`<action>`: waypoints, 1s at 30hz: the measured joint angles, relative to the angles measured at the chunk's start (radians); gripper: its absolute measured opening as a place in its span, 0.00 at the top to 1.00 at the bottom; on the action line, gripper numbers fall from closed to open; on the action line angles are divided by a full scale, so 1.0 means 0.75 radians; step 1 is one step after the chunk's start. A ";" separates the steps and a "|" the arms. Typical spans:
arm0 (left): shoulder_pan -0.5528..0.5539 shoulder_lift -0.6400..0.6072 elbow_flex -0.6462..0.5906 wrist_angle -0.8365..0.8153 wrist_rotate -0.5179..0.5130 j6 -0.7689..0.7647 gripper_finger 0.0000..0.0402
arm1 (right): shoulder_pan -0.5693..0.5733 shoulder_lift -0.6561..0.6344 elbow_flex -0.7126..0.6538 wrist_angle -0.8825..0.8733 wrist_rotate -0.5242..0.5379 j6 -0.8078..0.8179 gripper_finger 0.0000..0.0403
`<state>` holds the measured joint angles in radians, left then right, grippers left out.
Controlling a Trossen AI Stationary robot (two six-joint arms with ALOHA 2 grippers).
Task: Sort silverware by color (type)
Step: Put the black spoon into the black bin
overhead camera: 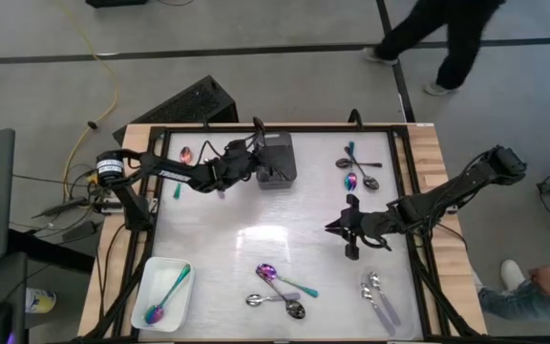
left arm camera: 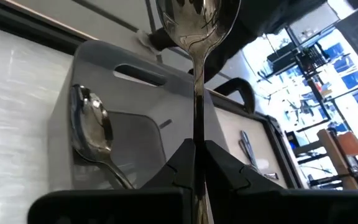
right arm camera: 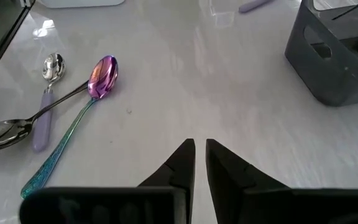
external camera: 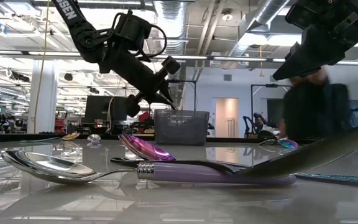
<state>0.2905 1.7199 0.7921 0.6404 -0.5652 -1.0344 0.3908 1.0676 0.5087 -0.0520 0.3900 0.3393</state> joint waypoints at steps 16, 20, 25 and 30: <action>-0.005 0.000 0.000 0.001 -0.031 -0.083 0.95 | 0.001 0.000 0.000 0.016 0.000 0.014 0.84; -0.005 0.000 0.000 0.002 -0.031 -0.112 0.88 | 0.001 0.000 0.000 0.016 0.000 0.014 0.84; -0.005 0.000 0.000 0.006 -0.031 -0.117 0.81 | 0.001 0.000 0.000 0.016 0.000 0.014 0.84; -0.005 0.000 0.000 0.015 -0.031 -0.118 0.78 | 0.001 0.000 0.000 0.016 0.000 0.014 0.84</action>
<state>0.2871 1.7199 0.7921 0.6518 -0.5880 -1.1229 0.3912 1.0676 0.5087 -0.0399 0.3901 0.3500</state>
